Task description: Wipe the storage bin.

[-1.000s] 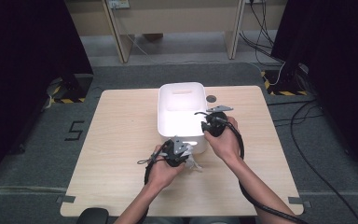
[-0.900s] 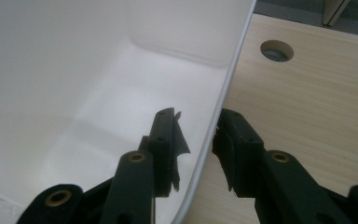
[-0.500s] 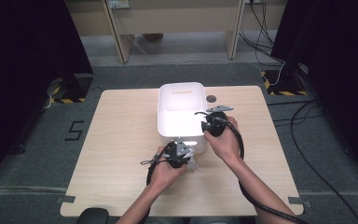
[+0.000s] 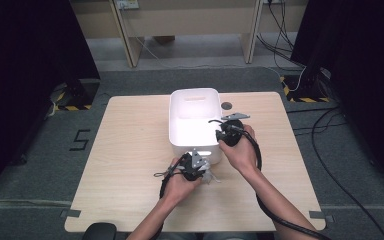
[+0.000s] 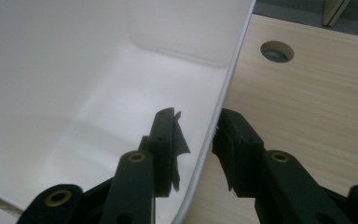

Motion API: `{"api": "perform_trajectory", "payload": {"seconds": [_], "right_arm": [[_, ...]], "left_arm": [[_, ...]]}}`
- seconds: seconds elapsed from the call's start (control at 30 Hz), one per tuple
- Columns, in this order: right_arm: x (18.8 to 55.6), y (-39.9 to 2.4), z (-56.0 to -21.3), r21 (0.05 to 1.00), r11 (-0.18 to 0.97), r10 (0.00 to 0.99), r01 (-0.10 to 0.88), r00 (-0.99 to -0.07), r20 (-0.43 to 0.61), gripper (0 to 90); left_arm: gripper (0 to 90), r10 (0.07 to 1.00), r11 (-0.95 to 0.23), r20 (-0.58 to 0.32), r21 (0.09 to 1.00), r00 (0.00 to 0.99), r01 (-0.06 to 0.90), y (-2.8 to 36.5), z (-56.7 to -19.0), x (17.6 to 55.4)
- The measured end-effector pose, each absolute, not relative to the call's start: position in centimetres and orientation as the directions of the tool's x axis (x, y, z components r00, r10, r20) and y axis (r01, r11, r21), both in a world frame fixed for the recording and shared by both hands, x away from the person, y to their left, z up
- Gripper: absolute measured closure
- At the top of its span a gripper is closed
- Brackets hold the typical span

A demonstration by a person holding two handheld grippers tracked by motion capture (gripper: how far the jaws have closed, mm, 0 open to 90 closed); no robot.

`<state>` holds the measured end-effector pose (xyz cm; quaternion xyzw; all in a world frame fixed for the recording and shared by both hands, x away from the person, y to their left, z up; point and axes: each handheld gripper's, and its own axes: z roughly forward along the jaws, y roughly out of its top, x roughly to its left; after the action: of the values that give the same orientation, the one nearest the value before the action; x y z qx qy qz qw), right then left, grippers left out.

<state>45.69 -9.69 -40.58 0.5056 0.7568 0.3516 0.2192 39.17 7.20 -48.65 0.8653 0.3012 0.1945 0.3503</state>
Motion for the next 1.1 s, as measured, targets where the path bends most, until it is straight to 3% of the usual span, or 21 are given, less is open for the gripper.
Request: {"api": "perform_trajectory", "payload": {"seconds": [0.6,1.1], "right_arm": [[45.7,-9.7,-40.6,0.753,0.24,0.92,0.613,-0.392,0.026,68.0],[45.8,-9.5,-40.6,0.75,0.246,0.917,0.614,-0.397,0.024,68.8]], "left_arm": [[75.4,0.666,-0.555,0.108,0.733,0.738,0.393,7.2,-48.6,39.2],[75.1,0.669,-0.518,0.075,0.761,0.74,0.391,6.4,-46.2,38.9]]}}
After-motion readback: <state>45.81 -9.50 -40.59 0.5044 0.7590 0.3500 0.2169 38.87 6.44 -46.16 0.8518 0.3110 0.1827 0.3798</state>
